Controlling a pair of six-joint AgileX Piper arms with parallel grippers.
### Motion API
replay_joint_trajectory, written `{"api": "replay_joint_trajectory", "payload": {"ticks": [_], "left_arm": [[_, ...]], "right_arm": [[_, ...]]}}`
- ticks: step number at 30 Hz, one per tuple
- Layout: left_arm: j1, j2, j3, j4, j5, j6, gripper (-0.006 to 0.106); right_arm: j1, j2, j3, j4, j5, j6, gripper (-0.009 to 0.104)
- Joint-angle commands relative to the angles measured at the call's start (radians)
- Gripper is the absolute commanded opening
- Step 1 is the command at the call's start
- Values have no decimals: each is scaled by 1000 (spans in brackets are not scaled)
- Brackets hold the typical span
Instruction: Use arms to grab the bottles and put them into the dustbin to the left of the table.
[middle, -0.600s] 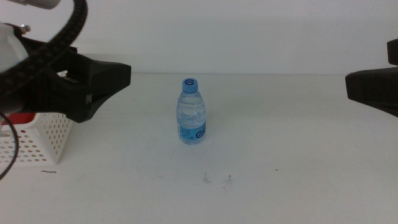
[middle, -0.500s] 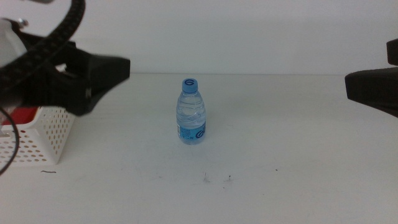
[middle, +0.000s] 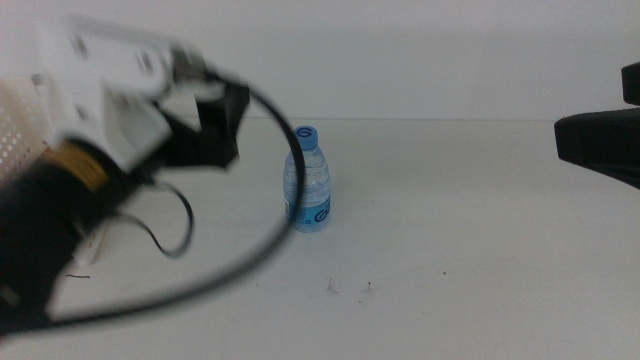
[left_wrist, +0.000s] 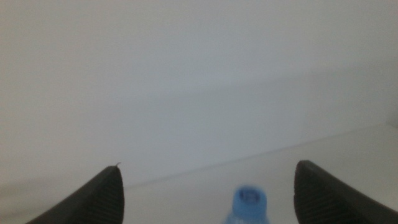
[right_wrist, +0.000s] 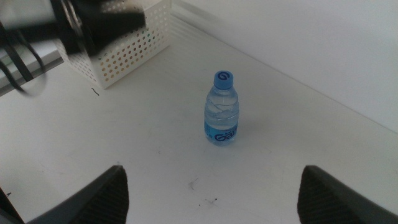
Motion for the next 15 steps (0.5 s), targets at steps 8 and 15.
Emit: {"api": "replay_joint_trajectory", "payload": {"ticks": [8, 15], "left_arm": [[-100, 267, 286, -8, -595, -135, 94], [-101, 445, 291, 109, -672, -142, 94]], "right_arm": [[2, -2, -8, 9, -6, -7, 86], [2, -2, -8, 11, -6, -7, 86]]}}
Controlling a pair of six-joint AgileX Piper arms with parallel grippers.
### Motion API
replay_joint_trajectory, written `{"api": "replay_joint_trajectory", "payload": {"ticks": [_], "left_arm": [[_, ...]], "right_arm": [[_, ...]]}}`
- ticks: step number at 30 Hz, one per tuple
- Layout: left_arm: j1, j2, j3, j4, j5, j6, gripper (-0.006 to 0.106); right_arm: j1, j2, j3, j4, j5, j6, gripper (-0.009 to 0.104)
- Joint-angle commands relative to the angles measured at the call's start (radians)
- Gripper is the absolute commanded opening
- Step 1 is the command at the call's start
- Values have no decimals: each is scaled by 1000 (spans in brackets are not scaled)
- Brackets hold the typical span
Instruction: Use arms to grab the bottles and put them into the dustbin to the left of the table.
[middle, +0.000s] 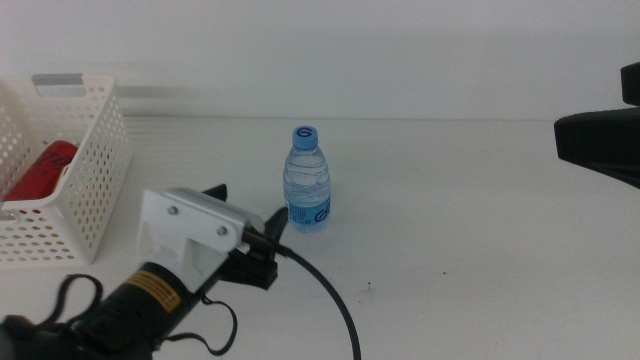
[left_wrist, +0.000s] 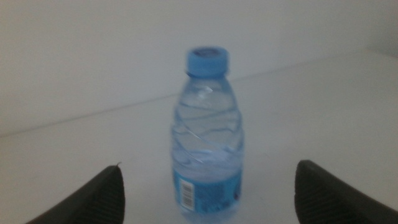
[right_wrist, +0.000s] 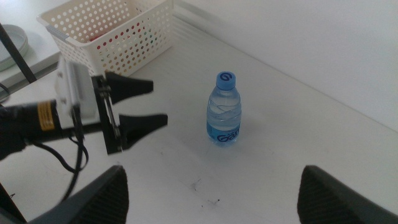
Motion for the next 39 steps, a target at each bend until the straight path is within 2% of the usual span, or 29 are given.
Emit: {"api": "replay_joint_trajectory", "payload": {"ticks": [1, 5, 14, 27, 30, 35, 39], "left_arm": [[-7, 51, 4, 35, -68, -15, 94], [-7, 125, 20, 35, -156, -37, 94], [-7, 163, 22, 10, -153, -47, 94], [-3, 177, -29, 26, -141, -56, 94], [27, 239, -86, 78, -138, -80, 94], [85, 342, -181, 218, -155, -136, 94], [99, 396, -253, 238, -139, -160, 94]], "right_arm": [[2, -2, -8, 3, -6, -7, 86], [2, -2, -8, 3, -6, -7, 86], [2, -2, -8, 3, -6, -7, 86], [2, -2, -8, 3, -6, -7, 86], [2, -2, -8, 3, -6, -7, 86], [2, -2, -8, 3, -6, -7, 86], [2, -2, -8, 3, -6, -7, 86]]}}
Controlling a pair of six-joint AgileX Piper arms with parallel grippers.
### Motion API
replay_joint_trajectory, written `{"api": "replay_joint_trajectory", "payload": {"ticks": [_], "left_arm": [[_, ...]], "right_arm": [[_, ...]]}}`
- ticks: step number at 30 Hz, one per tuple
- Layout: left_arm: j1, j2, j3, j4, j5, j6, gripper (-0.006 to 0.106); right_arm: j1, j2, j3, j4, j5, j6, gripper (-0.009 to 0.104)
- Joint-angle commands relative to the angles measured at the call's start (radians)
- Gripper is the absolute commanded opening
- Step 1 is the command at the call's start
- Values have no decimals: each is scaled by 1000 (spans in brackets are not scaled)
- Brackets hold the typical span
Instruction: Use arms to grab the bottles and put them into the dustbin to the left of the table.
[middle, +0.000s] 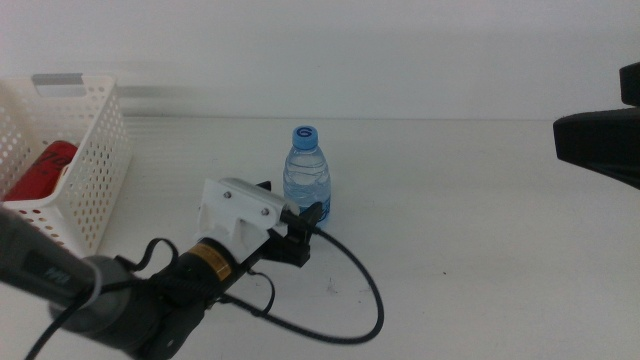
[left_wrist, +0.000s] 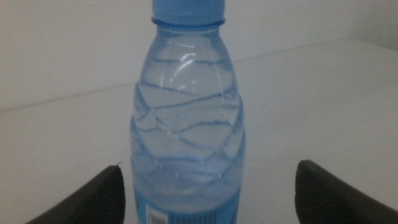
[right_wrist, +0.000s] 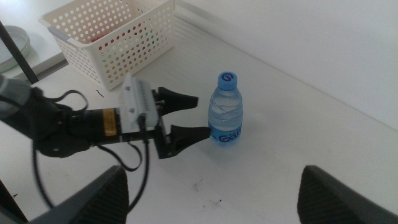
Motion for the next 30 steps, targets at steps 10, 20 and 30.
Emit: {"api": "replay_joint_trajectory", "payload": {"ticks": [10, 20, 30], "left_arm": [[8, 158, -189, -9, 14, -53, 94], [8, 235, -305, -18, 56, -56, 92], [30, 216, -316, 17, 85, -10, 28]], "right_arm": [[2, -2, -8, -2, -6, -7, 86], [2, -2, -8, -2, -6, -7, 86], [2, -2, -8, -2, -6, -7, 86]]}}
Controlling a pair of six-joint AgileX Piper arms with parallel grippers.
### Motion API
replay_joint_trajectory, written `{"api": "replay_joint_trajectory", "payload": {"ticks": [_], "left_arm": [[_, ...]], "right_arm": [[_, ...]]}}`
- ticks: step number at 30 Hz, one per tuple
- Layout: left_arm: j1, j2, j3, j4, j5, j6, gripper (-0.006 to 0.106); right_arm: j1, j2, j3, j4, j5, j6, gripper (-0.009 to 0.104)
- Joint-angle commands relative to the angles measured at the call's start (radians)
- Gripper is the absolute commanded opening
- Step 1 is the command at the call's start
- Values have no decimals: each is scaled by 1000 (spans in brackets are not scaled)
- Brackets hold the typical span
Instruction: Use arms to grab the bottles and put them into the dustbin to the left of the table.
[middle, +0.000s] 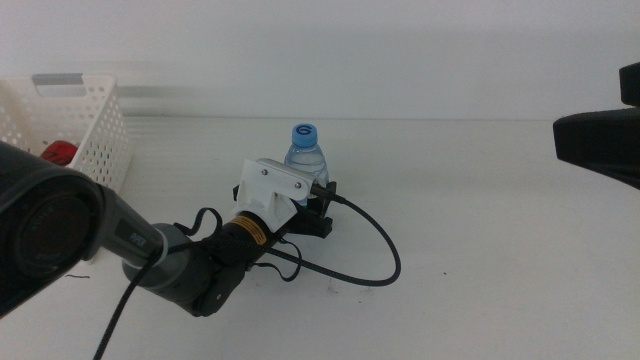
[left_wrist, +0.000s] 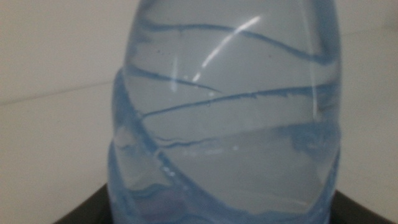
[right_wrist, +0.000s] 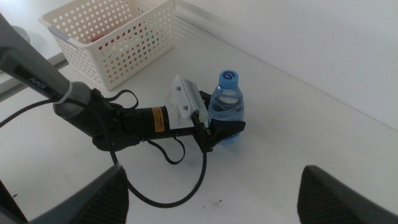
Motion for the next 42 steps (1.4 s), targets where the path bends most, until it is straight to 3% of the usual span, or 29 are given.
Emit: {"api": "replay_joint_trajectory", "payload": {"ticks": [1, 6, 17, 20, 25, 29, 37, 42], "left_arm": [[12, -38, 4, 13, -7, 18, 22], [12, -197, 86, 13, 47, 5, 6], [12, -665, 85, 12, 662, -18, 6], [35, -737, -7, -27, 950, -11, 6], [165, -740, -274, -131, 1470, 170, 6], [286, -695, -501, -204, 1748, 325, 6], [506, -581, -762, -244, 2012, 423, 6], [624, -504, -820, -261, 2054, 443, 6]], "right_arm": [[2, -2, -8, -2, -6, -7, 86], [2, -2, -8, -2, -6, -7, 86], [2, -2, -8, -2, -6, -7, 86], [2, -2, -8, -2, -6, -7, 86], [2, -2, -8, -2, -6, -7, 86], [2, -2, -8, -2, -8, -7, 86], [2, -2, -8, -2, -8, -7, 86], [2, -2, -8, -2, -8, -7, 86]]}}
